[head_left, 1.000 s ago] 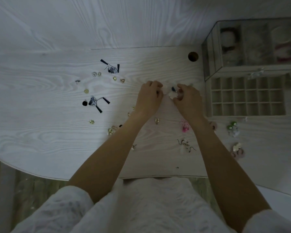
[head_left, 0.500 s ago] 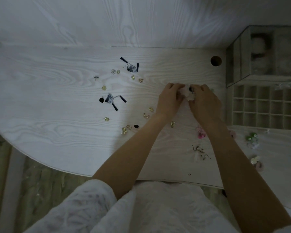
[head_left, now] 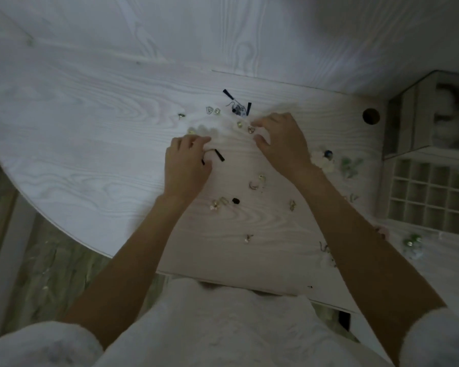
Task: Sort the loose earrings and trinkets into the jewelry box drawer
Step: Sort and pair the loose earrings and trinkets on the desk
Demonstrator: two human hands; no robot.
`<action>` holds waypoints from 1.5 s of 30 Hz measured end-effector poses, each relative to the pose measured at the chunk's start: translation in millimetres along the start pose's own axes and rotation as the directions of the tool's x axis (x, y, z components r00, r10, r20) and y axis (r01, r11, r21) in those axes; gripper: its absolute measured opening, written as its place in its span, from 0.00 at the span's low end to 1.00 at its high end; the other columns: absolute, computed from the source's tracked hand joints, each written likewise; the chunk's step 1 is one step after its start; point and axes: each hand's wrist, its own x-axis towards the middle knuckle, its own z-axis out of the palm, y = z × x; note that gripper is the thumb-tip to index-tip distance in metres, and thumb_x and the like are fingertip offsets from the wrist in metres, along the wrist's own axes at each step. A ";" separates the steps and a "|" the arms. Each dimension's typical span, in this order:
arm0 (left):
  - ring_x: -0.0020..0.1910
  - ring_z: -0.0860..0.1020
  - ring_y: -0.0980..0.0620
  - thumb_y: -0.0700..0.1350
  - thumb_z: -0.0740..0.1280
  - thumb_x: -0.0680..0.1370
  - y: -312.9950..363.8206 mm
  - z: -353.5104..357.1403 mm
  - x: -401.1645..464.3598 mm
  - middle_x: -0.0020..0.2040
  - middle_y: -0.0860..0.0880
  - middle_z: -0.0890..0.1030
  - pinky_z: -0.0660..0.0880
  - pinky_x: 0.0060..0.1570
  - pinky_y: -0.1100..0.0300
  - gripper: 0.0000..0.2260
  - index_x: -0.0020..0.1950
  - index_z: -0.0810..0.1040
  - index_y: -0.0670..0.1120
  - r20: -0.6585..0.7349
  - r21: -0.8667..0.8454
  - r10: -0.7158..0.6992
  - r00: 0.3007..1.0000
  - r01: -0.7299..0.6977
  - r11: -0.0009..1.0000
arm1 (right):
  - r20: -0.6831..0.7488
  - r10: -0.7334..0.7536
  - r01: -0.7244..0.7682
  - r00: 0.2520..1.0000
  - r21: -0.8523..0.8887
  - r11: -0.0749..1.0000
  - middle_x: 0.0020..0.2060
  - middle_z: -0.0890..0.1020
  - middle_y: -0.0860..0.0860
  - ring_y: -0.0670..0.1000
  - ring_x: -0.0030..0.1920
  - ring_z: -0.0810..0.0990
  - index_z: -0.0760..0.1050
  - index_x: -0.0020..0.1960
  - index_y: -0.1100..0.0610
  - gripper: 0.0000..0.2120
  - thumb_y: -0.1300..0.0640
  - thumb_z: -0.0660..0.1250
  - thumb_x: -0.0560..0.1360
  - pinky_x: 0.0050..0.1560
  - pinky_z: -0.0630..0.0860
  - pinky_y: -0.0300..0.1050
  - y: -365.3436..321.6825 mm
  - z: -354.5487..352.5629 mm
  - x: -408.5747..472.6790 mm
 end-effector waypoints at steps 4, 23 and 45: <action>0.55 0.73 0.38 0.41 0.70 0.69 -5.9 6.3 0.0 0.57 0.42 0.78 0.70 0.50 0.47 0.20 0.61 0.76 0.43 0.010 0.058 -0.048 0.999 0.047 0.997 | -0.001 0.081 -0.081 0.997 -0.027 0.996 0.55 0.78 0.57 0.58 0.57 0.71 0.74 0.61 0.58 0.15 0.58 0.62 0.75 0.55 0.66 0.47 -10.0 23.0 51.7; 0.50 0.72 0.43 0.40 0.69 0.73 -22.8 -3.3 25.0 0.48 0.41 0.77 0.67 0.47 0.57 0.08 0.51 0.78 0.41 0.178 -0.163 -0.078 0.981 0.108 0.981 | -0.055 0.135 -0.136 0.989 -0.014 0.991 0.44 0.79 0.57 0.52 0.43 0.75 0.77 0.47 0.61 0.04 0.63 0.64 0.74 0.37 0.63 0.39 -20.2 39.6 73.1; 0.40 0.76 0.62 0.37 0.68 0.75 100.0 -30.1 10.2 0.42 0.48 0.79 0.71 0.40 0.74 0.07 0.51 0.80 0.43 0.019 -0.628 0.193 0.981 -0.138 0.766 | -0.319 0.443 -0.399 0.838 0.196 0.896 0.45 0.79 0.58 0.47 0.38 0.76 0.80 0.48 0.60 0.05 0.62 0.66 0.75 0.41 0.67 0.22 62.5 -36.1 -124.2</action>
